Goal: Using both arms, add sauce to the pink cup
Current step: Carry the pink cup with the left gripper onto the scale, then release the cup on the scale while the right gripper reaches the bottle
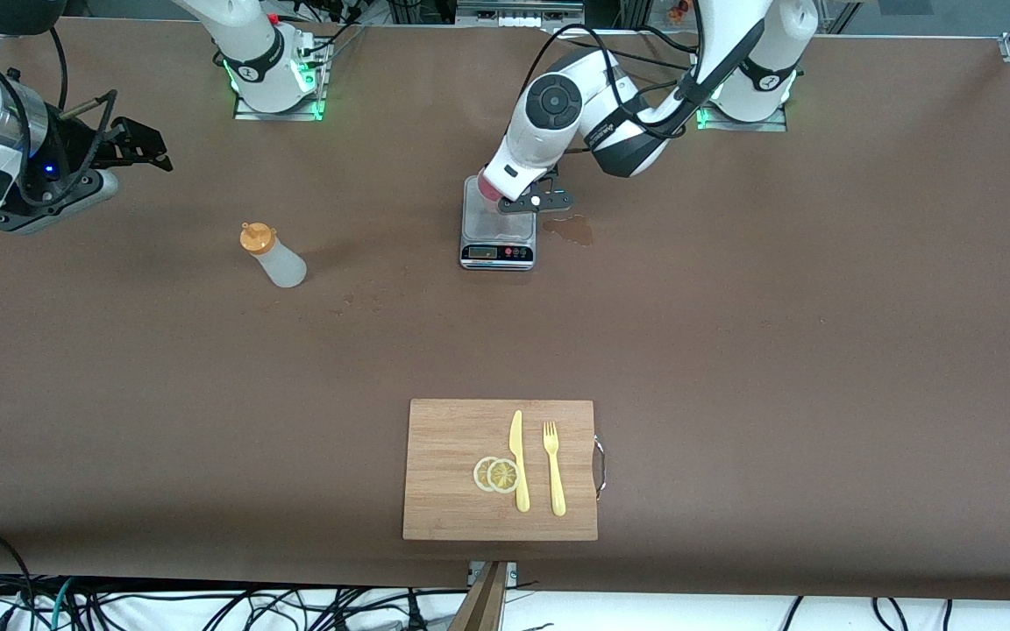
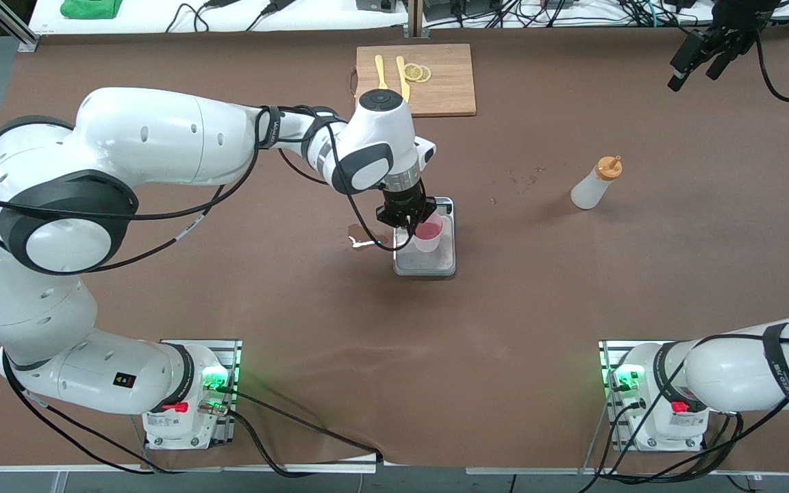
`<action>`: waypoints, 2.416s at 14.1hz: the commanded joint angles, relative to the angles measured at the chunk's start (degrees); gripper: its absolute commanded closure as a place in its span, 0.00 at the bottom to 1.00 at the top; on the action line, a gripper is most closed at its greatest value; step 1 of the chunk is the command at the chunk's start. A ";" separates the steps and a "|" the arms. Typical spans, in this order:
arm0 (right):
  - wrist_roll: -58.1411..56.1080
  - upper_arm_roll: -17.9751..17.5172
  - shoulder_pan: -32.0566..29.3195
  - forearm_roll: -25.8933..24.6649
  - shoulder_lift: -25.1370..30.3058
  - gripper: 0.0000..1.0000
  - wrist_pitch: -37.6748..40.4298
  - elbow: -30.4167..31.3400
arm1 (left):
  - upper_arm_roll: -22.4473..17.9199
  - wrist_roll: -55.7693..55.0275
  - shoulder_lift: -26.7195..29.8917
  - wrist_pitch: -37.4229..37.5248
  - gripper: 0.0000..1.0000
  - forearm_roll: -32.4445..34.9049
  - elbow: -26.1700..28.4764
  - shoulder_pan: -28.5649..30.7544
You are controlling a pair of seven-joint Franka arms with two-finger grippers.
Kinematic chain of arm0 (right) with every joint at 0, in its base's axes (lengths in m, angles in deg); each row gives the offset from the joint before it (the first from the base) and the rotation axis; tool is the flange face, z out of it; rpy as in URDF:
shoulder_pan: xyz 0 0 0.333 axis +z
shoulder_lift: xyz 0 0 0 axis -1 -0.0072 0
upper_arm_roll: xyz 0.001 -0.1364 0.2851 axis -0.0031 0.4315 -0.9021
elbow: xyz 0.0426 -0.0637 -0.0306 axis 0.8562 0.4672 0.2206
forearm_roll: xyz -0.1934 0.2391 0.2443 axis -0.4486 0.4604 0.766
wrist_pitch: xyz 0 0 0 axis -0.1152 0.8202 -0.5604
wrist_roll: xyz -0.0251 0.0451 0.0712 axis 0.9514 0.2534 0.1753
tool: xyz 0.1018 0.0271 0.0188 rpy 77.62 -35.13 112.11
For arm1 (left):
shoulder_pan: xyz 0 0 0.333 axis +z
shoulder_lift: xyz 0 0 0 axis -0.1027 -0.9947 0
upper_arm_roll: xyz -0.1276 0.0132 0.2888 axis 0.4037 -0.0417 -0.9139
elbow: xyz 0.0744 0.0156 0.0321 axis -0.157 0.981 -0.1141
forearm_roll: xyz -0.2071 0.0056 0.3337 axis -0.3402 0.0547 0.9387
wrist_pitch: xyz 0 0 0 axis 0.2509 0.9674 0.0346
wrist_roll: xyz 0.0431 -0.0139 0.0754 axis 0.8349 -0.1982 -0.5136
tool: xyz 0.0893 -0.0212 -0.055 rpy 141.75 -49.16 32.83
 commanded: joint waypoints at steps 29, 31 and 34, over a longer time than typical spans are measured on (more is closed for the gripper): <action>-112.70 12.89 -15.98 39.22 -31.55 0.00 6.10 3.51 | -10.66 54.89 16.83 55.99 0.00 2.48 -31.50 24.80; -119.75 13.24 -16.33 44.06 -35.42 0.00 7.68 3.34 | -23.21 61.85 18.86 55.47 0.00 1.87 -30.35 18.05; -128.98 13.16 -16.33 48.63 -39.99 0.00 9.96 3.34 | -32.31 63.19 21.49 49.96 0.00 1.95 -27.38 13.19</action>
